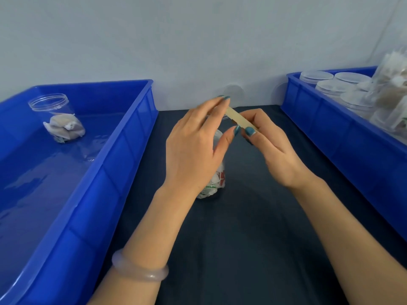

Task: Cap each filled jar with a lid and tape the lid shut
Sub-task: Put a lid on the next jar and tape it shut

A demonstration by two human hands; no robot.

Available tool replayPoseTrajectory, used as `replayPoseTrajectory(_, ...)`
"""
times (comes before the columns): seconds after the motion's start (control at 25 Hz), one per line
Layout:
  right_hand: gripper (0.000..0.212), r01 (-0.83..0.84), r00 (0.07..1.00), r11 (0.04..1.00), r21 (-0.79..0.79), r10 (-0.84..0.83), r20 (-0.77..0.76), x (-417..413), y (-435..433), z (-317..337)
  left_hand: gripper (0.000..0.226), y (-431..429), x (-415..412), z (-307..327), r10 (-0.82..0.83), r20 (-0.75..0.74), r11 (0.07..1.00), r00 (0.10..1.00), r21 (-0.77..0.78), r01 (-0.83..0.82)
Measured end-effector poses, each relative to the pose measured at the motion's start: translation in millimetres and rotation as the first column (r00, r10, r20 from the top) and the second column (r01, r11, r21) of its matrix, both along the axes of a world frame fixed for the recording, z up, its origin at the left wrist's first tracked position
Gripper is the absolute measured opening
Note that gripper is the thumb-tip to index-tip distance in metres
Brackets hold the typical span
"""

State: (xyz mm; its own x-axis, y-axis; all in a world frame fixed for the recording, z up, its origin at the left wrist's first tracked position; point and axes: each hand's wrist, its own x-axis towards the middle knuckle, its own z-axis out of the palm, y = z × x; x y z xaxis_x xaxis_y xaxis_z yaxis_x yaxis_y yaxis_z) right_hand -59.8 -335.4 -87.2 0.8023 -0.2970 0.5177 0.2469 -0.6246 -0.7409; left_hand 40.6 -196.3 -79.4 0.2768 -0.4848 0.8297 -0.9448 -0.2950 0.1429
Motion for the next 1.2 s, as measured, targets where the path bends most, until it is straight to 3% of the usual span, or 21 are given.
replayPoseTrajectory(0.16,0.025,0.022,0.998,0.999,-0.032,-0.02,0.062,2,9,0,0.035,-5,-10,-2,0.023,0.065,0.995,0.998,-0.102,-0.016)
replayPoseTrajectory(0.32,0.025,0.043,0.994,0.989,-0.141,-0.029,0.103,2,14,2,0.018,-1,-9,4,-0.149,-0.15,0.908,0.977,-0.412,0.075)
replayPoseTrajectory(0.48,0.025,0.069,0.986,0.973,-0.221,-0.032,0.166,2,19,3,0.008,1,-10,12,-0.379,-0.455,0.806,0.806,-0.591,0.045)
replayPoseTrajectory(0.68,0.022,0.162,0.978,0.926,-0.343,-0.104,0.181,4,18,-1,0.009,1,-8,12,-0.288,-0.533,0.883,0.796,-0.468,0.006)
replayPoseTrajectory(0.84,0.025,0.283,0.955,0.91,-0.303,-0.239,0.175,2,8,1,0.007,-1,-17,10,-0.237,-0.432,0.938,0.87,-0.334,0.09)
replayPoseTrajectory(0.92,0.029,0.308,0.949,0.913,-0.269,-0.276,0.15,1,3,2,0.009,-4,-22,10,-0.242,-0.424,0.935,0.873,-0.341,0.093)
replayPoseTrajectory(1.04,0.03,0.326,0.944,0.881,-0.342,-0.284,0.169,3,6,0,0.007,-3,-21,9,-0.227,-0.441,0.915,0.868,-0.403,0.034)
replayPoseTrajectory(1.2,0.033,0.404,0.915,0.809,-0.427,-0.346,0.21,4,6,-3,0.022,2,-17,14,-0.182,-0.408,0.913,0.895,-0.409,0.0)
